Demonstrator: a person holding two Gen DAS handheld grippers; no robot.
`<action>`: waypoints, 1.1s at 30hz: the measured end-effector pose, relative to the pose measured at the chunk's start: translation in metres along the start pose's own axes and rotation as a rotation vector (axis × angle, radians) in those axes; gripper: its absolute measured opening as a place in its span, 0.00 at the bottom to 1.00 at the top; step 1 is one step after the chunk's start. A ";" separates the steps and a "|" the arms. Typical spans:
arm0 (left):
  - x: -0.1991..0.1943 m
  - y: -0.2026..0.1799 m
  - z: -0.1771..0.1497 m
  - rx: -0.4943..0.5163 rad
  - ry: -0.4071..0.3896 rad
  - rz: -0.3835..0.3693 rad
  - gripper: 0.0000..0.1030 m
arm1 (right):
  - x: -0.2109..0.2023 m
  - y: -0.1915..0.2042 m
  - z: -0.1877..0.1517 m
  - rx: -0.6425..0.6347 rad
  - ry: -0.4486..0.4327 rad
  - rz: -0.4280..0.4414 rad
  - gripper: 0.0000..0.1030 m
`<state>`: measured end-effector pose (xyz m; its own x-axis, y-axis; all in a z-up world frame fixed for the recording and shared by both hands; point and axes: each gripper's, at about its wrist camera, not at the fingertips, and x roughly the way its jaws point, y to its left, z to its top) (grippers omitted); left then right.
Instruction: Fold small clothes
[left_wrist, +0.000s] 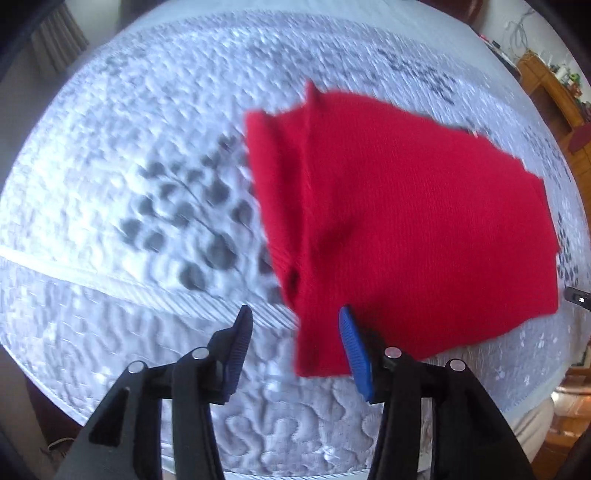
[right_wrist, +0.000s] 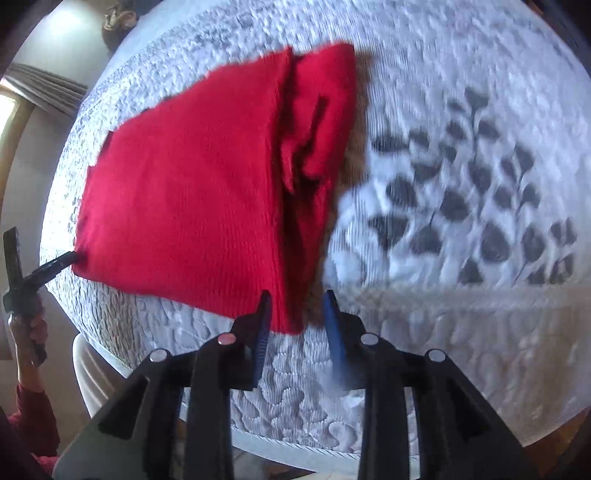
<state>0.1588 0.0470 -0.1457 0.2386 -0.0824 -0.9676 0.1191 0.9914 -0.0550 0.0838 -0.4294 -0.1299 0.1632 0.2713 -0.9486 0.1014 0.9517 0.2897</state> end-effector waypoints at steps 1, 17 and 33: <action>-0.008 0.005 0.011 -0.013 -0.029 0.016 0.48 | -0.009 0.002 0.012 -0.006 -0.023 0.003 0.29; 0.077 -0.060 0.155 0.042 -0.021 0.000 0.48 | 0.070 0.001 0.186 0.044 -0.003 0.025 0.29; 0.116 -0.037 0.188 -0.006 -0.014 -0.070 0.04 | 0.088 -0.034 0.201 0.127 -0.051 0.042 0.03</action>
<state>0.3631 -0.0189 -0.2100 0.2438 -0.1530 -0.9577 0.1298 0.9837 -0.1241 0.2920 -0.4665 -0.1969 0.2190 0.3000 -0.9285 0.2165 0.9129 0.3460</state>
